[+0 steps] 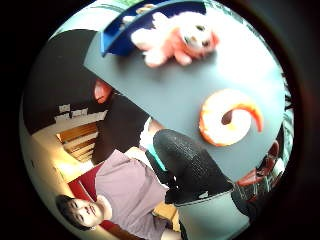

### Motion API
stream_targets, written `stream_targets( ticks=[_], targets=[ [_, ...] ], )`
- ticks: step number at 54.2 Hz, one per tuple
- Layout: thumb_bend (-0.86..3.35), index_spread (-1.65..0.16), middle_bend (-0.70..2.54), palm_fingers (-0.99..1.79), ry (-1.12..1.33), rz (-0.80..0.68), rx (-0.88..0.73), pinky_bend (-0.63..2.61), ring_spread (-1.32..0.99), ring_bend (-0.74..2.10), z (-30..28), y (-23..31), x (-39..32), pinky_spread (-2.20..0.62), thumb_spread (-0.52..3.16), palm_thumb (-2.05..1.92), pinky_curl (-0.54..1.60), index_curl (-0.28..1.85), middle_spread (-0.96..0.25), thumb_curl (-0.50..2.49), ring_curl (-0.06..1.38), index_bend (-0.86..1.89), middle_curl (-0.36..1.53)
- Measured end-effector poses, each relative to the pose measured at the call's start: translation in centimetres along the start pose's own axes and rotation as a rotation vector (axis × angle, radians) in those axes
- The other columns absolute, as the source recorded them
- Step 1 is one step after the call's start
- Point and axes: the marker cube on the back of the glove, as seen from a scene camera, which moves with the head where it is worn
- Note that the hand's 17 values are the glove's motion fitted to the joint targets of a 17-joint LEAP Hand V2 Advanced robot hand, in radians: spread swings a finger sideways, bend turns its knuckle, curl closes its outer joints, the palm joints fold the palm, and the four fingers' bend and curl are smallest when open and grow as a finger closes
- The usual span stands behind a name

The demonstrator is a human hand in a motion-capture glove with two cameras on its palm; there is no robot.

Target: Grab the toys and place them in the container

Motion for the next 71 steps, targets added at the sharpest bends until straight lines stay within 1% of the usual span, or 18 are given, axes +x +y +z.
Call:
stream_targets(
  ticks=[4, 10, 16, 21, 30, 36, 39, 40, 41, 43, 44, 46, 47, 48, 52, 56, 62, 71],
  targets=[
    [-0.05, -0.16, 0.13, -0.28, -0.142, 0.077, -0.055, 0.94, 0.00, 0.38, 4.2, -0.5, -1.1, 0.06, 1.16, -0.06, 0.34, 0.08, 0.03, 0.27, 0.30, 0.04, 0.26],
    [-0.06, -0.19, 0.12, -0.30, -0.200, 0.037, -0.066, 0.97, 0.01, 0.36, 9.0, -1.1, -1.6, 0.06, 1.13, -0.07, 0.34, 0.08, 0.03, 0.26, 0.30, 0.04, 0.25],
    [-0.07, -0.21, 0.13, -0.31, -0.212, 0.021, -0.025, 0.91, 0.01, 0.31, 11.4, -1.6, -2.2, 0.07, 1.10, -0.08, 0.34, 0.10, 0.03, 0.26, 0.29, 0.07, 0.24],
    [-0.07, -0.23, 0.14, -0.25, -0.220, 0.060, 0.076, 0.85, 0.01, 0.26, 12.1, -1.9, -2.6, 0.07, 1.08, -0.09, 0.32, 0.12, 0.01, 0.25, 0.29, 0.12, 0.24],
    [-0.01, -0.26, 0.32, 0.17, -0.220, 0.090, 0.321, 0.69, -0.06, 0.40, 12.7, -2.0, -2.8, 0.06, 1.18, 0.01, 0.27, 0.17, -0.10, 0.28, 0.31, 0.17, 0.31],
    [0.03, -0.26, 0.49, 0.57, -0.223, 0.095, 0.480, 0.64, -0.17, 0.67, 12.7, -1.8, -2.9, -0.01, 1.28, 0.08, 0.25, 0.18, -0.16, 0.31, 0.38, 0.18, 0.37],
    [0.04, -0.26, 0.54, 0.62, -0.190, 0.082, 0.540, 0.63, -0.21, 0.73, 12.6, -1.4, -3.5, -0.06, 1.32, 0.09, 0.25, 0.20, -0.18, 0.32, 0.41, 0.18, 0.40],
    [0.05, -0.25, 0.59, 0.78, -0.173, 0.078, 0.565, 0.65, -0.24, 0.83, 12.5, -1.3, -3.6, -0.10, 1.33, 0.13, 0.27, 0.21, -0.19, 0.33, 0.45, 0.21, 0.42],
    [0.06, -0.24, 0.59, 0.78, -0.153, 0.078, 0.592, 0.65, -0.25, 0.84, 12.5, -1.2, -3.6, -0.12, 1.33, 0.14, 0.26, 0.20, -0.19, 0.34, 0.44, 0.19, 0.42],
    [0.08, -0.23, 0.61, 0.93, -0.111, 0.086, 0.638, 0.70, -0.28, 0.96, 12.3, -1.2, -3.6, -0.17, 1.32, 0.20, 0.28, 0.21, -0.21, 0.37, 0.48, 0.19, 0.44],
    [0.08, -0.23, 0.22, 0.80, -0.095, 0.088, 0.652, 0.82, -0.30, 1.09, 12.3, -1.2, -3.6, -0.19, 1.35, 0.19, 0.32, 0.24, -0.21, 0.36, 0.52, 0.28, 0.31],
    [0.09, -0.23, 0.12, 0.85, -0.076, 0.084, 0.669, 0.89, -0.31, 1.20, 12.1, -1.2, -3.6, -0.22, 1.36, 0.21, 0.36, 0.27, -0.22, 0.38, 0.58, 0.33, 0.31],
    [0.09, -0.22, 0.56, 1.13, -0.069, 0.083, 0.675, 0.82, -0.31, 1.16, 12.0, -1.2, -3.7, -0.24, 1.30, 0.23, 0.35, 0.26, -0.24, 0.40, 0.57, 0.28, 0.45],
    [0.08, -0.22, 0.59, 1.15, -0.061, 0.086, 0.678, 0.82, -0.32, 1.16, 11.9, -1.2, -3.7, -0.26, 1.29, 0.24, 0.34, 0.25, -0.25, 0.40, 0.57, 0.27, 0.44],
    [0.06, -0.23, 0.78, 1.29, -0.023, 0.115, 0.665, 0.87, -0.34, 1.23, 11.5, -1.6, -3.1, -0.31, 1.24, 0.24, 0.39, 0.32, -0.27, 0.43, 0.63, 0.40, 0.53],
    [0.05, -0.24, 0.94, 1.31, 0.029, 0.032, 0.598, 0.92, -0.35, 1.28, 11.4, -2.0, -2.0, -0.34, 1.20, 0.25, 0.43, 0.38, -0.28, 0.46, 0.66, 0.55, 0.61],
    [0.03, -0.25, 1.10, 1.26, -0.152, 0.183, 0.443, 1.02, -0.36, 1.34, 10.2, -3.3, -3.0, -0.38, 1.14, 0.27, 0.49, 0.49, -0.28, 0.50, 0.69, 0.76, 0.70],
    [0.02, -0.24, 1.23, 1.16, -0.230, 0.209, 0.170, 1.11, -0.36, 1.43, 9.0, -3.8, -3.0, -0.41, 1.07, 0.31, 0.55, 0.63, -0.25, 0.56, 0.73, 0.93, 0.78]
  ],
)
